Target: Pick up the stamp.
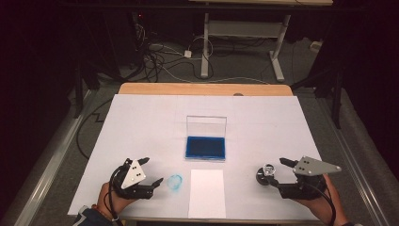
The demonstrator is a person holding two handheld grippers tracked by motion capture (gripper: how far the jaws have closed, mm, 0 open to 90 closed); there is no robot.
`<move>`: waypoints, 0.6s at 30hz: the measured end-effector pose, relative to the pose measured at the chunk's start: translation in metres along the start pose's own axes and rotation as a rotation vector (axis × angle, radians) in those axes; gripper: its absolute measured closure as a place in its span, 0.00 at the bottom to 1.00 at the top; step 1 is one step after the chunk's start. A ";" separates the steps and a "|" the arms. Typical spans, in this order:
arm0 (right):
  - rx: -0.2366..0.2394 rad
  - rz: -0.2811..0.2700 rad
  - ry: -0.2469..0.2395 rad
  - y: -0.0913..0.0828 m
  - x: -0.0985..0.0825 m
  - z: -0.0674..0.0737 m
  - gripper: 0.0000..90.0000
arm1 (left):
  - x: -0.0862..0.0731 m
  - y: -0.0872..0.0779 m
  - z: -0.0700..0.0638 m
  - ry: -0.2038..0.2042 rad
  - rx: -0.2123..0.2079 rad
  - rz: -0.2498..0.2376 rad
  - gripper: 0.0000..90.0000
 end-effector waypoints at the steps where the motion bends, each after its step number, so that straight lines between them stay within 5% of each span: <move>1: 0.000 0.000 0.000 0.000 0.000 0.000 0.27 | 0.001 0.000 0.000 0.003 -0.001 -0.002 0.20; 2: 0.023 0.064 -0.002 0.002 0.008 -0.001 0.30 | 0.002 0.001 -0.001 0.008 -0.001 -0.002 0.20; 7: 0.054 0.219 -0.042 0.012 0.023 -0.003 0.31 | 0.002 0.000 -0.002 0.019 -0.011 -0.001 0.20; 14: 0.086 0.320 -0.003 0.030 0.026 -0.015 0.37 | 0.001 -0.001 -0.003 0.012 -0.021 0.002 0.20; 18: 0.095 0.360 -0.024 0.035 0.026 -0.015 0.40 | 0.000 -0.001 -0.003 0.010 -0.023 0.004 0.20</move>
Point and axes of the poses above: each handheld gripper's, and its own axes: y roughly forward along the jaws, x roughly out of its top, z roughly to its left, the point moved 1 cm from there along y, roughly forward along the jaws, and after that the axes turned 4 degrees about x, right-handed, at the moved point
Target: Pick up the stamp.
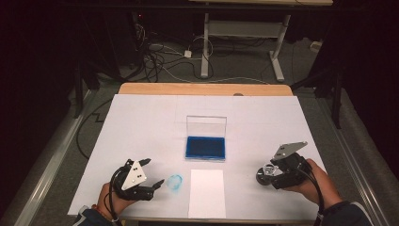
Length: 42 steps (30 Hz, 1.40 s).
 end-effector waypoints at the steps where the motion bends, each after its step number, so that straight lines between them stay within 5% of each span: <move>1: 0.006 0.005 0.005 0.000 0.001 0.000 0.41 | 0.000 0.000 0.000 -0.001 0.000 0.001 0.20; 20: 0.005 0.056 -0.021 0.008 0.008 0.000 0.50 | 0.001 0.003 -0.002 0.012 -0.013 0.013 0.20; 28: -0.005 0.046 -0.012 0.007 0.007 -0.002 0.62 | 0.000 0.003 -0.002 0.017 -0.018 0.017 0.20; 36: 0.005 0.084 -0.024 0.011 0.007 -0.001 0.55 | 0.001 0.004 -0.003 0.020 -0.023 0.020 0.20; 42: 0.003 0.047 -0.015 0.008 0.005 -0.003 0.62 | 0.001 0.005 -0.003 0.022 -0.024 0.021 0.20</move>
Point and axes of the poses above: each handheld gripper's, and its own axes: y roughly forward along the jaws, x roughly out of its top, z roughly to its left, the point moved 1 cm from there along y, roughly forward along the jaws, and after that the axes turned 4 degrees about x, right-handed, at the moved point
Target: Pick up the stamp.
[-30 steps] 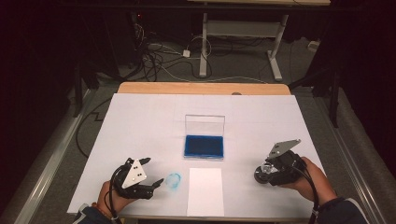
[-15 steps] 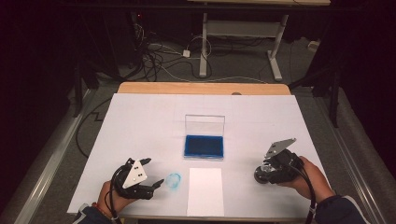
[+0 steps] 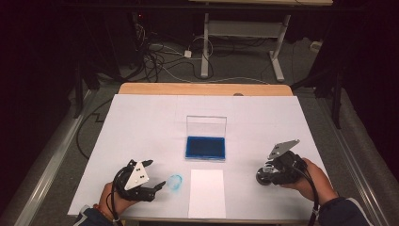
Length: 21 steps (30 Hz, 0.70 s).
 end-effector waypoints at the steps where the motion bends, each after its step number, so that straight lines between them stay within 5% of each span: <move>1: 0.001 -0.002 0.002 0.000 0.000 0.000 0.62 | 0.000 0.000 0.000 0.000 0.000 0.000 0.20; 12: -0.006 -0.028 -0.010 -0.001 -0.001 0.001 0.63 | 0.000 0.000 0.000 -0.004 0.000 -0.002 0.20; 21: -0.040 -0.271 0.002 -0.024 0.004 0.013 0.64 | 0.001 0.000 -0.001 -0.005 0.008 -0.007 0.20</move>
Point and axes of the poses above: each handheld gripper's, and its own axes: y roughly forward along the jaws, x roughly out of its top, z roughly to its left, the point moved 1 cm from there along y, roughly forward along the jaws, and after that the axes turned 4 degrees about x, right-handed, at the moved point
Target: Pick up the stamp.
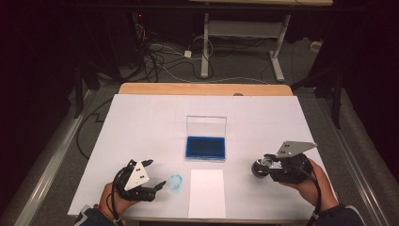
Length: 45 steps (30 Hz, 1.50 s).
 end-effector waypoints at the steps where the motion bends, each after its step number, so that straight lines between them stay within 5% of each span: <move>1: 0.010 0.003 -0.011 0.001 0.002 0.002 0.64 | 0.000 0.001 0.000 0.007 0.002 0.004 0.20; 23: 0.048 -0.050 -0.129 0.000 0.016 0.029 0.64 | -0.006 -0.005 0.000 0.009 -0.011 -0.018 0.20; 45: 0.101 -0.073 -0.137 0.013 0.029 0.031 0.64 | -0.018 -0.018 0.002 -0.024 0.037 -0.005 0.20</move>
Point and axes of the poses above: each handheld gripper's, and its own axes: y roughly forward along the jaws, x roughly out of its top, z roughly to its left, the point moved 1 cm from there along y, roughly forward along the jaws, and after that the axes turned 4 degrees about x, right-handed, at the moved point
